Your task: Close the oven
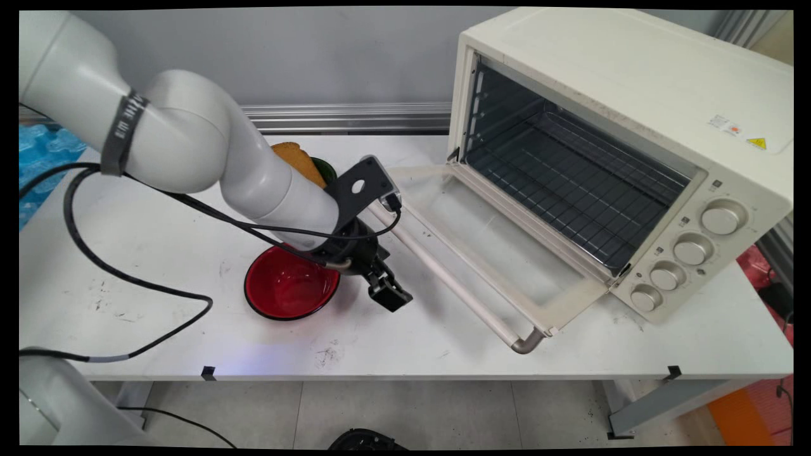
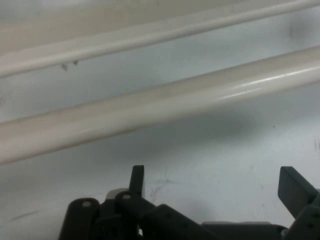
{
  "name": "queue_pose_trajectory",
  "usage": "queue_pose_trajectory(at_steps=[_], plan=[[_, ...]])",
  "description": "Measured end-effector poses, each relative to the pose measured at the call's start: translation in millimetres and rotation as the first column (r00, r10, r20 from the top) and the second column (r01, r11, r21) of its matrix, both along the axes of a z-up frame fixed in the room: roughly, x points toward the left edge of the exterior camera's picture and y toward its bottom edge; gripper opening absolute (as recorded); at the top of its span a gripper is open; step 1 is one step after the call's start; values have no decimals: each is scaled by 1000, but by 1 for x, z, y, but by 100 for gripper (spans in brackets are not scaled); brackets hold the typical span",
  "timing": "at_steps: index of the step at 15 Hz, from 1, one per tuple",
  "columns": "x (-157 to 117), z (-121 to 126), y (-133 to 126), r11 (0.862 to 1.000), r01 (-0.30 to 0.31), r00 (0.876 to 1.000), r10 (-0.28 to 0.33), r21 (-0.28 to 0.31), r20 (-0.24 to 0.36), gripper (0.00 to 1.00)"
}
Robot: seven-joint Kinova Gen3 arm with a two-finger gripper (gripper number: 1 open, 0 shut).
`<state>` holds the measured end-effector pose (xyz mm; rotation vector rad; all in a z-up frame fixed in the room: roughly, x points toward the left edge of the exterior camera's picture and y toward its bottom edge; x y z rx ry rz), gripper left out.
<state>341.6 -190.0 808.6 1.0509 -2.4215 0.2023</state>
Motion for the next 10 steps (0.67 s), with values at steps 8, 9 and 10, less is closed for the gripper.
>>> queue_pose_trajectory(at_steps=[8, 9, 10], plan=[[-6, -16, -6, 1000, -4, 1000, 4, -18, -21, 0], [-6, -17, -7, 1000, -4, 1000, 4, -22, -23, 0], [-7, -19, -9, 1000, -5, 1000, 4, -26, -25, 0]])
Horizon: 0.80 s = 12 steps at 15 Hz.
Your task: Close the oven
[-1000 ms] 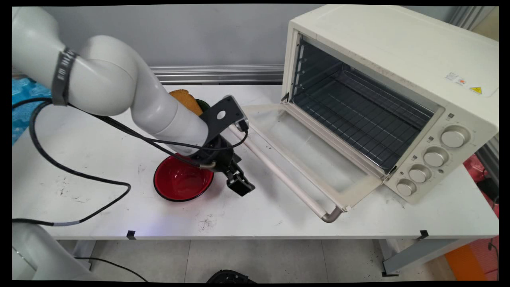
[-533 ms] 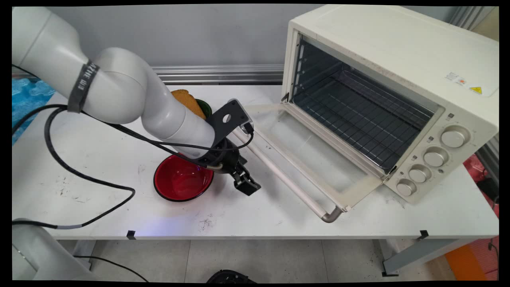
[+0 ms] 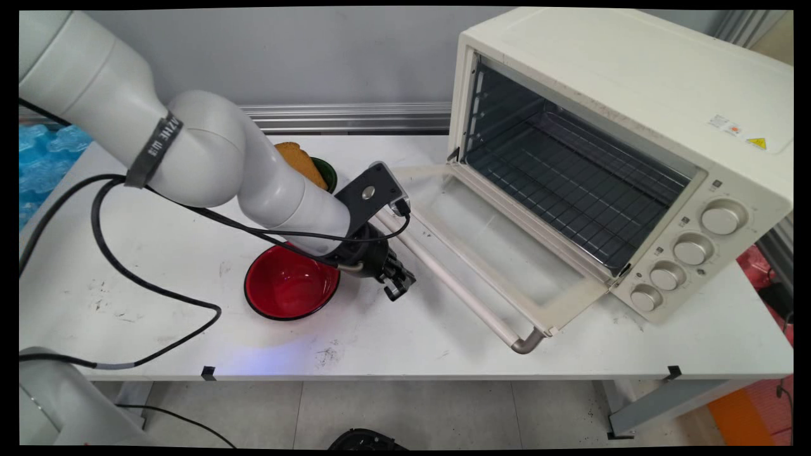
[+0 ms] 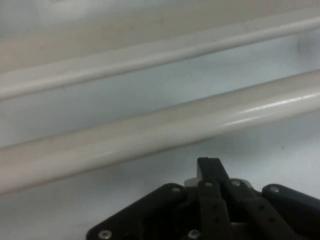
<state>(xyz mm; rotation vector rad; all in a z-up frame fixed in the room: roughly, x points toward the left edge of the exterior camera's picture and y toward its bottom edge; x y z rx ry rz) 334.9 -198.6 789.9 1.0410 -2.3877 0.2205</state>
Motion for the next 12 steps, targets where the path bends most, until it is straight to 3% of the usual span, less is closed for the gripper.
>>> queue_pose_trajectory(at_steps=[12], plan=[[0, -7, -5, 997, -53, 997, 49, -64, -66, 0]])
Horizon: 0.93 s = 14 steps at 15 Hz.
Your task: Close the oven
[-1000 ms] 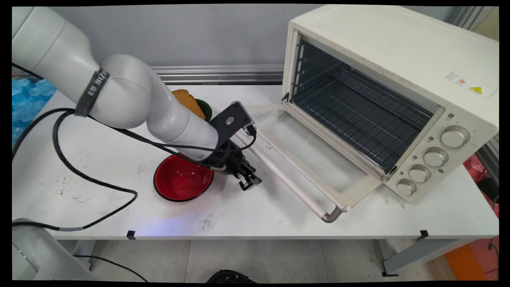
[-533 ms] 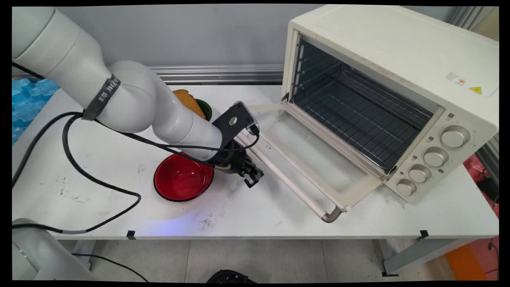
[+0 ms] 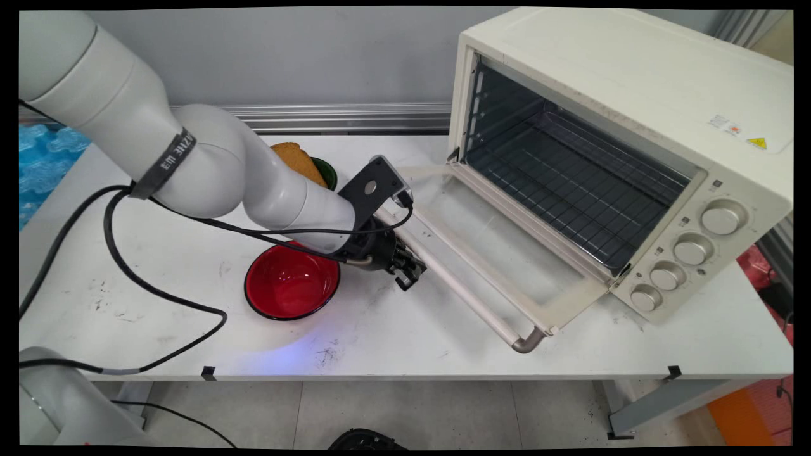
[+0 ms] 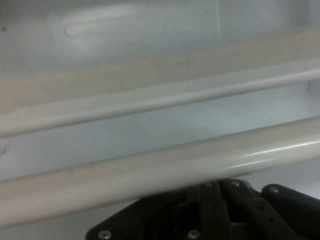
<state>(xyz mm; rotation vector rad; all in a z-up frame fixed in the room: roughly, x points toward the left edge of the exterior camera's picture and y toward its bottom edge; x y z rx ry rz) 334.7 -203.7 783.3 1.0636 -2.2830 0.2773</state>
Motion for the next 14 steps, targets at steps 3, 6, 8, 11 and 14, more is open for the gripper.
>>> queue_pose_trajectory(at_steps=[3, 6, 8, 11, 14], plan=[[0, 2, -2, 1000, -17, 999, 17, -25, -28, 0], [0, 5, -2, 999, -31, 998, 29, -44, -52, 0], [1, 7, -3, 998, -44, 997, 40, -55, -71, 0], [0, 12, -3, 996, -64, 993, 57, -67, -100, 0], [-3, 18, -5, 993, -85, 988, 74, -78, -134, 0]])
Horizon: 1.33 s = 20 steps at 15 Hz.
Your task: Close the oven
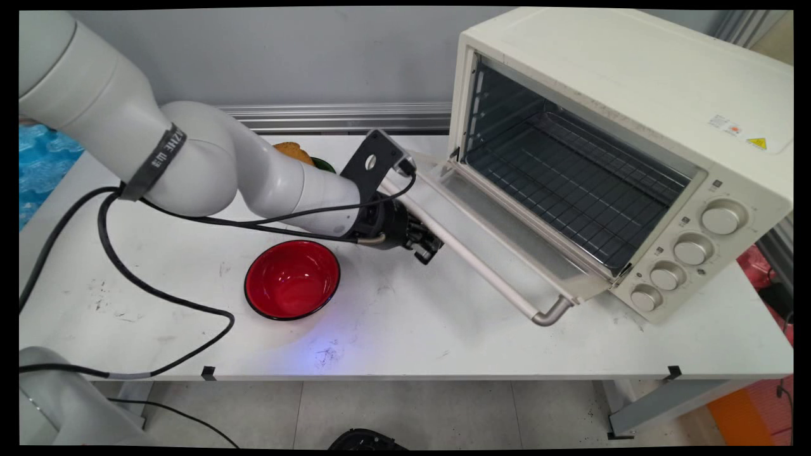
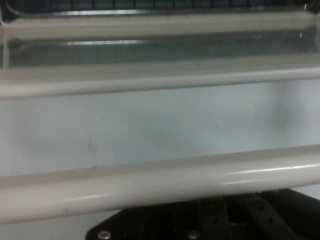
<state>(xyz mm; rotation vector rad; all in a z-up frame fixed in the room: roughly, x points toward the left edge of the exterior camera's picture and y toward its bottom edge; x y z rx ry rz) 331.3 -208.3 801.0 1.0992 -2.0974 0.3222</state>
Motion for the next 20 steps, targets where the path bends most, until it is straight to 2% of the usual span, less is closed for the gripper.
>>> queue_pose_trajectory(at_steps=[9, 20], plan=[[-15, 15, -7, 998, -52, 995, 48, -37, -89, 0], [-42, 40, -28, 992, -78, 981, 58, -99, -185, 0]])
